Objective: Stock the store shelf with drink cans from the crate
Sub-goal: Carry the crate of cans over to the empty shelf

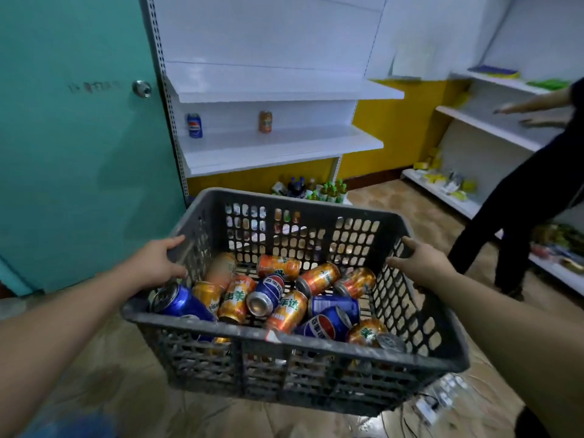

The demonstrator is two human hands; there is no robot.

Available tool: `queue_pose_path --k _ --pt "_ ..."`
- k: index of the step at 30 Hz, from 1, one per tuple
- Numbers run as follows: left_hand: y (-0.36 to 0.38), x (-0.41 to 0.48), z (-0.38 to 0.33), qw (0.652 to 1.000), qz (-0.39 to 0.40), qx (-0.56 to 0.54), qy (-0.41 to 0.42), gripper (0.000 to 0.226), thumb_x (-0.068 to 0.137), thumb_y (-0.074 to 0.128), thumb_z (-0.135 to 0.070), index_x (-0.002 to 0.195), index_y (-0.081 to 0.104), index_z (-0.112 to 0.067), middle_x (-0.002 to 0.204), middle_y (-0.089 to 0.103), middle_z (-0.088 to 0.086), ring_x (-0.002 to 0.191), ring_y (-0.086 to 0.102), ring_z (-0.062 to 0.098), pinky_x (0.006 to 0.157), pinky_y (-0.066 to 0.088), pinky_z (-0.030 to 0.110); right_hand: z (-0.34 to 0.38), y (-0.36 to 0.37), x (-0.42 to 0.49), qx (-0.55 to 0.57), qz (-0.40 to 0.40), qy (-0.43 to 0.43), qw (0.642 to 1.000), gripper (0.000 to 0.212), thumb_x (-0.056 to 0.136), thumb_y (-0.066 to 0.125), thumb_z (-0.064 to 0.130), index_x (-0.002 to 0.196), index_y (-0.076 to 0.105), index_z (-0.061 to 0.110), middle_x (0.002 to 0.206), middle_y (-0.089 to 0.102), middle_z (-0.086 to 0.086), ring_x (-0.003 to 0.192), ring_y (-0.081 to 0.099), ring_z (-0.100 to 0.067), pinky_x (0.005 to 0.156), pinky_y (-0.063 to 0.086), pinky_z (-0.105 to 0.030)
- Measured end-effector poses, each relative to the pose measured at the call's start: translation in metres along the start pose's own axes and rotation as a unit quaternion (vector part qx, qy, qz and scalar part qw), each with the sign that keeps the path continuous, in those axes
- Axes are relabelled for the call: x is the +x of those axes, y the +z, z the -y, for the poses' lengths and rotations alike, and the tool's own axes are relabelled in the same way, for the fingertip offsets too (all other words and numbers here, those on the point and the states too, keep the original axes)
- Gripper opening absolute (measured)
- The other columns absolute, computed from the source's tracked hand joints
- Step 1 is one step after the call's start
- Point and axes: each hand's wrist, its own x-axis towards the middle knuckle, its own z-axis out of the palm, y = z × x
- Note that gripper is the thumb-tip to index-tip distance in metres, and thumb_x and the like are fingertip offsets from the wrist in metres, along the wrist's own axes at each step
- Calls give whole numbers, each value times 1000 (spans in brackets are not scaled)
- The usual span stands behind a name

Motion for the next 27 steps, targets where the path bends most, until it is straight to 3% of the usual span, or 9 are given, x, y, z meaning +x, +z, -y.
queue_pose_path --k 2,6,10,14,18,21,25,27 --pt "6 29 -17 1000 5 15 8 84 72 79 -5 144 38 -18 119 60 17 84 58 24 71 43 29 -3 0 27 3 -4 10 1000 75 86 67 44 149 29 31 115 59 -9 69 64 -16 47 51 -26" --pt "26 98 -54 999 24 43 17 85 71 80 -9 144 39 -23 111 63 12 77 64 25 69 51 32 -7 -3 93 12 -9 30 999 76 84 67 48 149 29 32 111 61 -8 75 64 -16 56 55 -29" --pt "42 163 -96 997 31 64 40 84 72 79 -12 144 39 -24 124 61 14 89 62 25 79 49 33 -9 -12 151 0 -30 49 998 79 84 67 49 150 29 31 132 58 -10 98 63 -23 74 55 -33" --pt "61 232 -140 994 57 74 61 83 76 77 -11 146 35 -25 128 58 14 81 61 22 67 47 30 -8 -26 202 10 -26 80 996 76 87 66 46 150 28 28 139 53 -11 115 58 -28 84 52 -36" --pt "76 319 -194 988 74 96 100 84 76 77 -14 146 33 -28 122 59 12 77 62 21 58 48 30 -5 -40 259 23 -39 126 991 74 86 65 46 149 31 28 132 57 -12 110 60 -28 85 55 -40" --pt "90 380 -231 982 102 98 128 85 76 76 -13 147 33 -28 121 57 12 76 60 19 60 49 30 -4 -45 290 42 -48 161 985 72 88 65 42 149 30 29 129 57 -12 104 61 -27 76 55 -36" --pt "109 441 -288 970 125 120 171 83 78 76 -13 147 32 -28 131 54 15 76 58 19 58 45 27 -15 -56 326 80 -68 196 975 73 88 66 39 150 28 29 134 55 -13 104 60 -27 78 54 -38" --pt "123 466 -317 964 134 131 188 84 77 76 -13 147 33 -29 133 53 15 70 58 18 54 42 25 -26 -64 348 98 -69 214 970 73 88 65 39 150 27 29 134 55 -13 98 62 -25 69 55 -35"
